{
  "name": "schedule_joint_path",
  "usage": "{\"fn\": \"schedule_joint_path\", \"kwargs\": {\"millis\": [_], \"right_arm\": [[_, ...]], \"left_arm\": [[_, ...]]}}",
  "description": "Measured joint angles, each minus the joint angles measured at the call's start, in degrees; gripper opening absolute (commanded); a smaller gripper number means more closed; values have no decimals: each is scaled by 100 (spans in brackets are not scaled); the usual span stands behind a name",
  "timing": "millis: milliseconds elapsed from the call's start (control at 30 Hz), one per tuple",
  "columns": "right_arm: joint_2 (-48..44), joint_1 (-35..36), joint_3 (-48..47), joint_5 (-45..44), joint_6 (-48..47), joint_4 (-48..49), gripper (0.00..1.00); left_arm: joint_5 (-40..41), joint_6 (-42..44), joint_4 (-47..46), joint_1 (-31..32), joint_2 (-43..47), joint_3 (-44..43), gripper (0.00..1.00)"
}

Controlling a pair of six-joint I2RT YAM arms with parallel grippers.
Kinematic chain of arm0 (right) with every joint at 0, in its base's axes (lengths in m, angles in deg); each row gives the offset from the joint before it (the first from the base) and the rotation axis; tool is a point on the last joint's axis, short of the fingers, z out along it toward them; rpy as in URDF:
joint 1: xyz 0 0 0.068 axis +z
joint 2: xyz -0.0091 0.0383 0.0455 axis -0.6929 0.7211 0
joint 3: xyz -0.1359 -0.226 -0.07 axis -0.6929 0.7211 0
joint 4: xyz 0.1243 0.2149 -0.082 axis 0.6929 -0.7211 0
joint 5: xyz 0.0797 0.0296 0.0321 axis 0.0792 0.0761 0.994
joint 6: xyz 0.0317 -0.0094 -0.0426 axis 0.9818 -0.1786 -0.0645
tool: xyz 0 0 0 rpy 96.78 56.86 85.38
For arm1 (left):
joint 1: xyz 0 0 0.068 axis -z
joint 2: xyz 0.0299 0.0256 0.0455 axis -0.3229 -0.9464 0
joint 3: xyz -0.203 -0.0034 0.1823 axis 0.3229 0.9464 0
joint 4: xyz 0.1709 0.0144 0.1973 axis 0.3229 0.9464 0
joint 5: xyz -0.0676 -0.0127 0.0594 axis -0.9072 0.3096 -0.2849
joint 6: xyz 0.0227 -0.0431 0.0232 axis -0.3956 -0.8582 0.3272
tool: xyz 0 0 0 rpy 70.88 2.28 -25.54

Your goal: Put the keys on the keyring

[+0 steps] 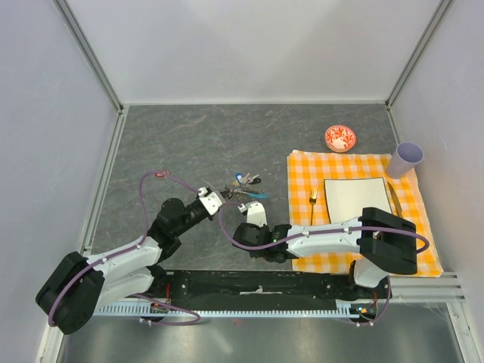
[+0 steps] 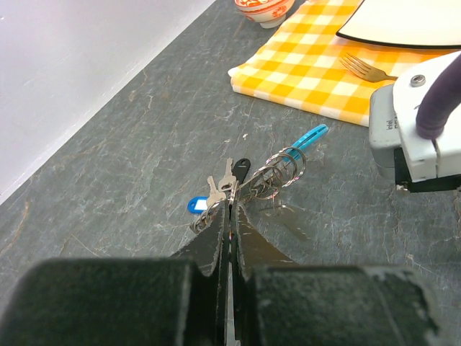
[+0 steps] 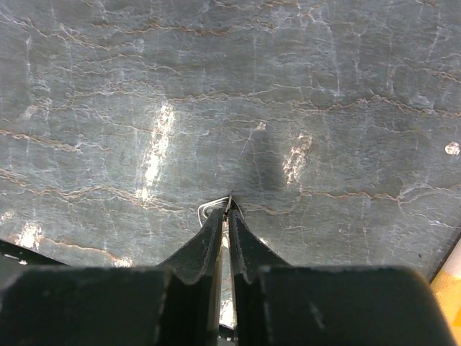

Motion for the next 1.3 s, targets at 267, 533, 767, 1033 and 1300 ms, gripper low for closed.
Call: {"fn": "schedule_joint_path", "kwargs": {"millis": [267,533,767,1033,1300], "right_arm": [[26,-90,-7,35,-264,2,0],[-400,-533,87,188,-2159,-114,0],[-723,-778,122,1318,-4339,-103,0],[-109,-787,-90,2673,-5742,-144,0],[-11,-787,-170,2953,-6177,59,20]], "left_arm": [[2,-2,0,0,2,0,2],[-7,-4,-4,0,4,0,2],[-13,-4,-2,0,9,0,2],[-11,-4,0,0,31,4,2],[-7,-4,-2,0,37,24,2]]}}
